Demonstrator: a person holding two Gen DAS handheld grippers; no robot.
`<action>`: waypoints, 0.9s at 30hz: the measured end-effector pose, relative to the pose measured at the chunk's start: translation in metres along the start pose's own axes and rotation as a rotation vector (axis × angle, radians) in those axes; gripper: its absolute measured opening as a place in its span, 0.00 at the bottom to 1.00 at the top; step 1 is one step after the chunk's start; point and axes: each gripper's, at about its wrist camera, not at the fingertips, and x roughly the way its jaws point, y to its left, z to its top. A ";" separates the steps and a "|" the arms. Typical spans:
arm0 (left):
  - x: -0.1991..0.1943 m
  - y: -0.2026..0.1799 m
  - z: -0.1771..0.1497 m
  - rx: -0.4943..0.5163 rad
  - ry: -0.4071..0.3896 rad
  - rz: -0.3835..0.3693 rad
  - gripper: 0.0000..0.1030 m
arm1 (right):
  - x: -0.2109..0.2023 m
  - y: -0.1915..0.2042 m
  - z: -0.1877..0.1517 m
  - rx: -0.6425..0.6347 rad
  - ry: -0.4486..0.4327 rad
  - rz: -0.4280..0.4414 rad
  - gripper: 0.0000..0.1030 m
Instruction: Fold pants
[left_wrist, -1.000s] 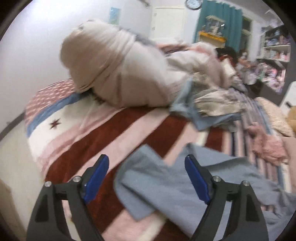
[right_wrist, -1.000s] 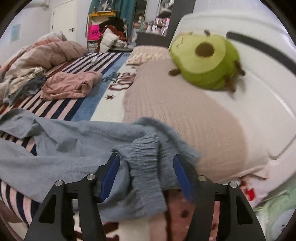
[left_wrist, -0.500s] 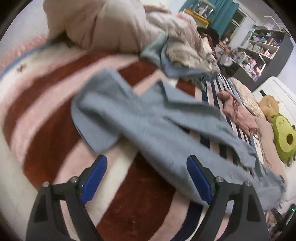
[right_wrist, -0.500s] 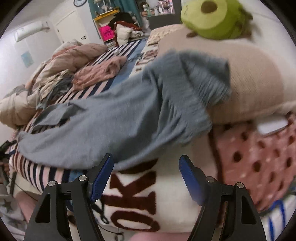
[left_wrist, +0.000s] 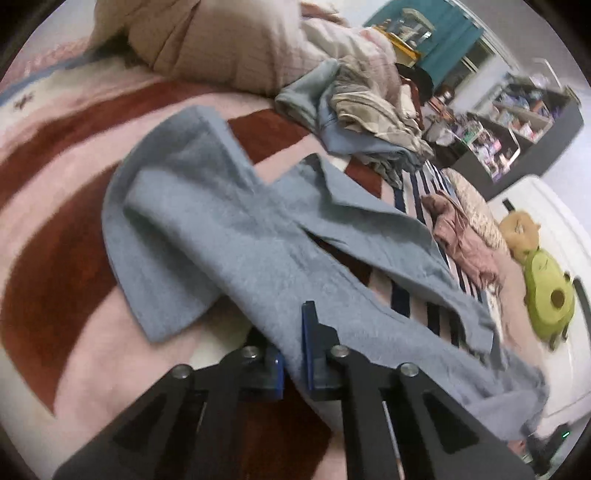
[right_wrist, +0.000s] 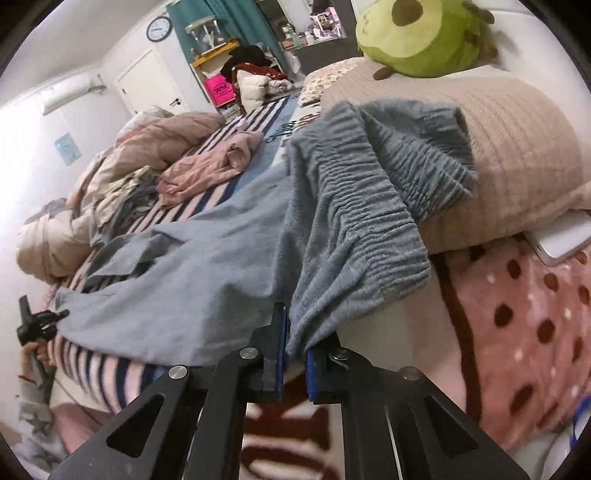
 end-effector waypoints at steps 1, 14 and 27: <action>-0.004 -0.002 0.001 0.010 -0.003 0.000 0.05 | -0.006 0.003 0.000 0.003 -0.006 0.011 0.03; -0.012 -0.067 0.078 0.123 -0.021 0.063 0.06 | -0.040 0.046 0.098 -0.020 -0.140 0.125 0.03; 0.107 -0.085 0.137 0.113 0.101 0.253 0.16 | 0.084 0.005 0.175 0.046 0.011 -0.191 0.02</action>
